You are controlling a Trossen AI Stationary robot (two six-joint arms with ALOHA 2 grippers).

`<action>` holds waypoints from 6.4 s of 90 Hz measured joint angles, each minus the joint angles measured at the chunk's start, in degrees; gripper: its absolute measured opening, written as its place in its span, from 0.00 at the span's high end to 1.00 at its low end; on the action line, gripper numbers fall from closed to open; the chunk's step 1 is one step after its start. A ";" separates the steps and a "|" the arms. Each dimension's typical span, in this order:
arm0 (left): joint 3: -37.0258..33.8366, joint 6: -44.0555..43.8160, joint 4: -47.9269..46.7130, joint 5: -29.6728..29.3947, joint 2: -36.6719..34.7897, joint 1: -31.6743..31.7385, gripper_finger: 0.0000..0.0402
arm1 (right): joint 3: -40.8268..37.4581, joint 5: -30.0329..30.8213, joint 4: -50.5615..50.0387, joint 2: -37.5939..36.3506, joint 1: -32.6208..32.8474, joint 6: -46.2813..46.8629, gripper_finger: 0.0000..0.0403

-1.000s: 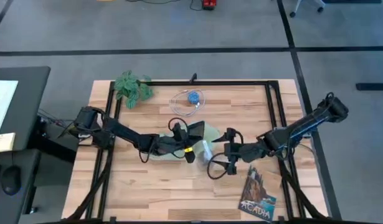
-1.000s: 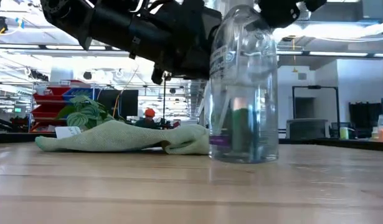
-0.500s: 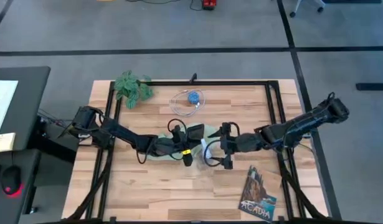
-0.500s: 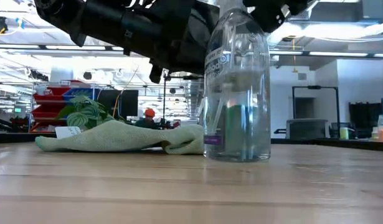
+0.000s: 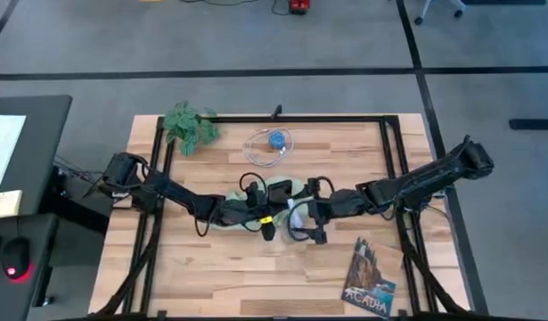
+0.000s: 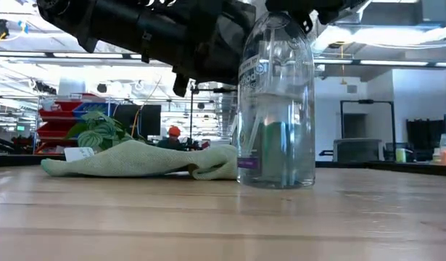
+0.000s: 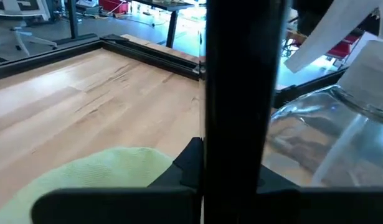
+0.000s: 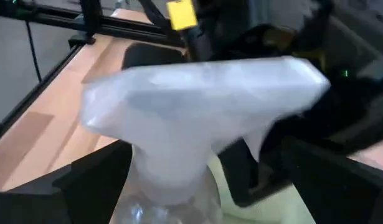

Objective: Apply microfiber cloth
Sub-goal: Spray the phone using the spray bottle, then wipe the front of the phone with the light green microfiber cloth

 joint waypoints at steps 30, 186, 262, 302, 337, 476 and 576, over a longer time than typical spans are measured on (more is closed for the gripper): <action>-0.02 2.97 3.97 -3.54 0.02 -0.31 0.97 | 0.00 -5.34 0.76 0.02 0.01 3.59 0.03; 0.04 1.62 3.34 -3.56 0.02 1.89 0.97 | 0.02 -4.42 -1.53 0.02 2.11 9.44 0.71; 0.09 0.95 -6.91 -9.00 -0.15 -0.35 0.97 | 1.92 22.76 -13.67 -6.01 16.22 23.06 0.09; 0.07 -11.07 -18.86 -12.54 -0.15 0.90 0.97 | 9.48 43.34 -9.81 8.39 17.38 24.41 0.16; 0.07 -12.01 -20.85 -12.37 -0.15 0.03 0.97 | 11.32 44.49 -14.79 8.60 15.27 27.74 0.57; 0.22 -13.32 -24.21 -6.85 7.72 1.51 0.98 | 11.23 33.38 -70.54 -11.93 19.44 50.72 0.44; -0.89 -14.56 -26.41 -8.41 7.50 -3.32 0.97 | 19.65 10.24 -26.22 8.40 5.78 6.84 0.44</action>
